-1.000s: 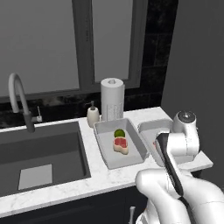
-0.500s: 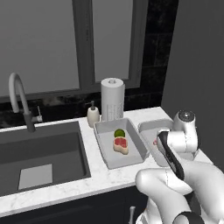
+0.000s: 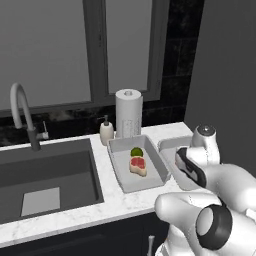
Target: Place one lime and one steak in each tupperware on the nearby counter, to pack two identical lunches.
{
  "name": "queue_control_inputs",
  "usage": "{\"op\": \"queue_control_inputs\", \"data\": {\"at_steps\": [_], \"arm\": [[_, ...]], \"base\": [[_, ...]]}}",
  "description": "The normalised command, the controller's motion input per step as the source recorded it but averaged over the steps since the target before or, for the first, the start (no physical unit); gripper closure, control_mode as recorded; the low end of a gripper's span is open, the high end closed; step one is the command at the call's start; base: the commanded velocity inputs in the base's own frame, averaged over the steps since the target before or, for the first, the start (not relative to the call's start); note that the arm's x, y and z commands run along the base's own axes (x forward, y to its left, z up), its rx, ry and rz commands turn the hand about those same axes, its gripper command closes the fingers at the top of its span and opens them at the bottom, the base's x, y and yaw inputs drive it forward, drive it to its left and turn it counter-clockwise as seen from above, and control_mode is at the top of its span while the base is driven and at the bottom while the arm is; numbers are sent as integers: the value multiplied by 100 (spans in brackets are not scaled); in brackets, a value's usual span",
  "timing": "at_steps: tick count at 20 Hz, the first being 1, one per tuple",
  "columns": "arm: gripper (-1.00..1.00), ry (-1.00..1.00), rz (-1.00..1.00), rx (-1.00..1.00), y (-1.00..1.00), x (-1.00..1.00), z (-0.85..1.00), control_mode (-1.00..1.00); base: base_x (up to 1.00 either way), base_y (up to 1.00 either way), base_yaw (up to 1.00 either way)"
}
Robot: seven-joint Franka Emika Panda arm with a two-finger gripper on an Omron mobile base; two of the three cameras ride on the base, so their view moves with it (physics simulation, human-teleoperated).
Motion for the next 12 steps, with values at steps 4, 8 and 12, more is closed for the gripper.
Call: {"op": "queue_control_inputs", "data": {"at_steps": [4, 8, 12], "arm": [[-100, 0, 0, 0, 14, -33, 88, -100], [-100, 0, 0, 0, 39, -57, 80, -100], [-100, 0, 1, -2, 54, -62, 32, -100]], "base": [[0, 0, 0], [0, 0, 0], [0, 0, 0]]}}
